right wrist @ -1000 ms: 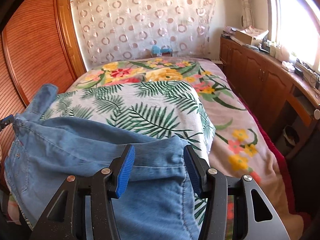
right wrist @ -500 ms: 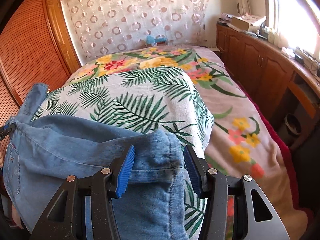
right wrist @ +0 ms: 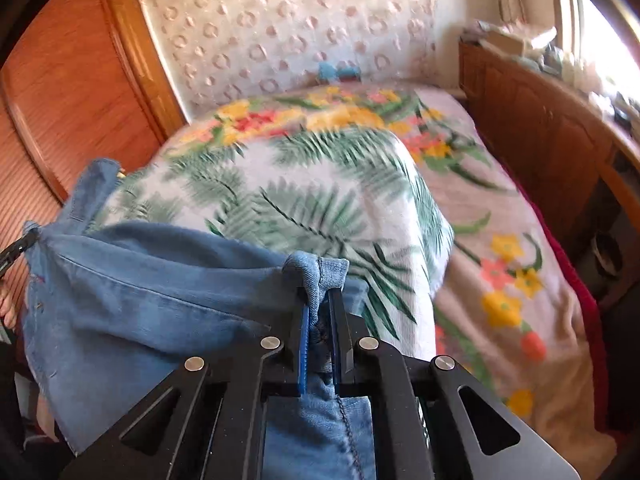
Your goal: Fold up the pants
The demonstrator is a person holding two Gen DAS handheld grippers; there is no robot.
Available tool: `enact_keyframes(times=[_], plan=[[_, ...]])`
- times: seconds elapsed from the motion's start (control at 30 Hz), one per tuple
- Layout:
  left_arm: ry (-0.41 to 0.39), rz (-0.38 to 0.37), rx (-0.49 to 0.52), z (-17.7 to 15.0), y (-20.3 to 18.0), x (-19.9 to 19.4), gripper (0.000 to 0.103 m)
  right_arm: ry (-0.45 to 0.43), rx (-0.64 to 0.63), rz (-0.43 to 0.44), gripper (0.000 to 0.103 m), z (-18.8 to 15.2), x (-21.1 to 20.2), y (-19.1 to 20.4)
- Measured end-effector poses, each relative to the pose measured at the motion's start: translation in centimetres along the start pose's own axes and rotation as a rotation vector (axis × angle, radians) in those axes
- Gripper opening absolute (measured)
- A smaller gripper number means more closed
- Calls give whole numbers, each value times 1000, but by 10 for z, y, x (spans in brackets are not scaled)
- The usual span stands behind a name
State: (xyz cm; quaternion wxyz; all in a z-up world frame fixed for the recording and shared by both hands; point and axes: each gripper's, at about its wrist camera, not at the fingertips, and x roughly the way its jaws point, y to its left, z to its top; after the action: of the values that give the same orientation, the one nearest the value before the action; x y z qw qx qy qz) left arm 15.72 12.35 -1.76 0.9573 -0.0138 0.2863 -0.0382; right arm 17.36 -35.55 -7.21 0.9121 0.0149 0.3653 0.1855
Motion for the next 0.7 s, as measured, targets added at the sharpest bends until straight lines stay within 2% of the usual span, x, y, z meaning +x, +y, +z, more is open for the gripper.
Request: enact_keyframes(times=[0.13, 0.23, 0.37, 0.53, 0.6, 0.7], plan=[[-1, -2, -14, 6, 5, 6, 20, -133, 15, -54, 8, 14, -34, 5], [21, 15, -10, 5, 4, 19, 20, -170, 13, -125, 8, 24, -39, 13], [46, 23, -16, -1, 6, 30, 21, -139, -6, -185, 8, 29, -22, 19], [72, 26, -17, -7, 6, 29, 26, -65, -12, -194, 8, 28, 1, 21], [70, 45, -4, -10, 2, 24, 36, -60, -16, -188, 9, 29, 3, 22], [57, 58, 11, -12, -3, 14, 50, -71, -24, -184, 24, 32, -4, 20]])
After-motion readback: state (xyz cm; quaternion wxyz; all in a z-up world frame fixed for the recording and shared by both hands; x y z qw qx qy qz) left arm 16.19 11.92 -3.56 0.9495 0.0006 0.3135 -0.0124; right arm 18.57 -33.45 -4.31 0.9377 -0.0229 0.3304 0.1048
